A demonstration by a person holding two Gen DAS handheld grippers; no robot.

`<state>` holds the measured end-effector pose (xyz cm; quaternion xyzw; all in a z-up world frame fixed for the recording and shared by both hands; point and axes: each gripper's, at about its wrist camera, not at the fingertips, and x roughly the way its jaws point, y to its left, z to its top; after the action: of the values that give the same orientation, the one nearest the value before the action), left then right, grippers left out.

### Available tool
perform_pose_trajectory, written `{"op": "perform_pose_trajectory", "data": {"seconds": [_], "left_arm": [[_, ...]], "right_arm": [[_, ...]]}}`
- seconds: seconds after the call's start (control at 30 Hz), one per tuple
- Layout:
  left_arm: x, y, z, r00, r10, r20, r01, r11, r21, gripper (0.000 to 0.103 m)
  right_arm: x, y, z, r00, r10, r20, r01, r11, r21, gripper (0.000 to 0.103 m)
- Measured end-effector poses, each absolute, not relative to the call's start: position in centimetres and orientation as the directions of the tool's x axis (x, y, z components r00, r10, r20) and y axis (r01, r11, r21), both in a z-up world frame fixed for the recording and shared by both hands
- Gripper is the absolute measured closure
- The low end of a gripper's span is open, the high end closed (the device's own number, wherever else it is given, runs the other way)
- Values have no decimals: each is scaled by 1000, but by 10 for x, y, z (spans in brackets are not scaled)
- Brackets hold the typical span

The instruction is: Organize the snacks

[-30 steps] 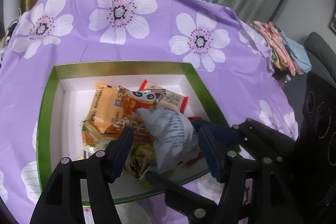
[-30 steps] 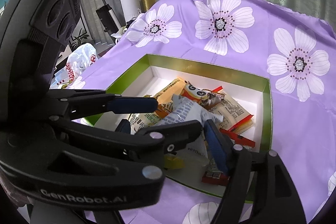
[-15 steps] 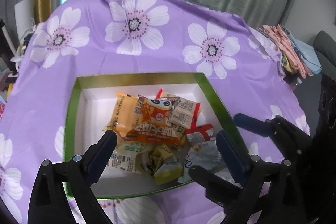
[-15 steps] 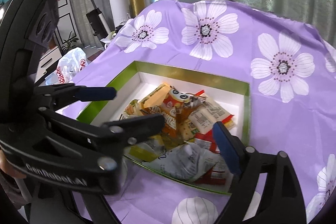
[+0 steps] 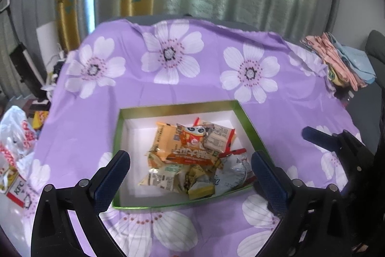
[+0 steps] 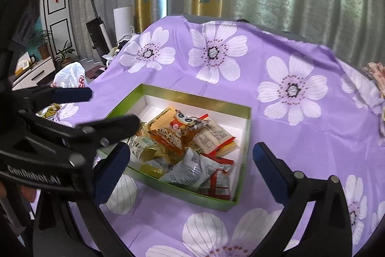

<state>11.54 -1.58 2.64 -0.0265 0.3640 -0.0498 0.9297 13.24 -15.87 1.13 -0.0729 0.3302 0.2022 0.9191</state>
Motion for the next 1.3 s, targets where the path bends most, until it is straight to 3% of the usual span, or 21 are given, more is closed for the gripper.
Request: {"op": "perform_pose_trajectory", "data": {"seconds": [0.47, 1.3], "left_arm": [[84, -14, 57, 774, 15, -633, -12, 1000, 9, 3], [73, -13, 73, 804, 50, -593, -39, 999, 31, 3]], "right_arm": [[98, -170, 62, 759, 326, -564, -402, 916, -12, 0], [82, -162, 84, 775, 343, -531, -418, 908, -25, 0]]}}
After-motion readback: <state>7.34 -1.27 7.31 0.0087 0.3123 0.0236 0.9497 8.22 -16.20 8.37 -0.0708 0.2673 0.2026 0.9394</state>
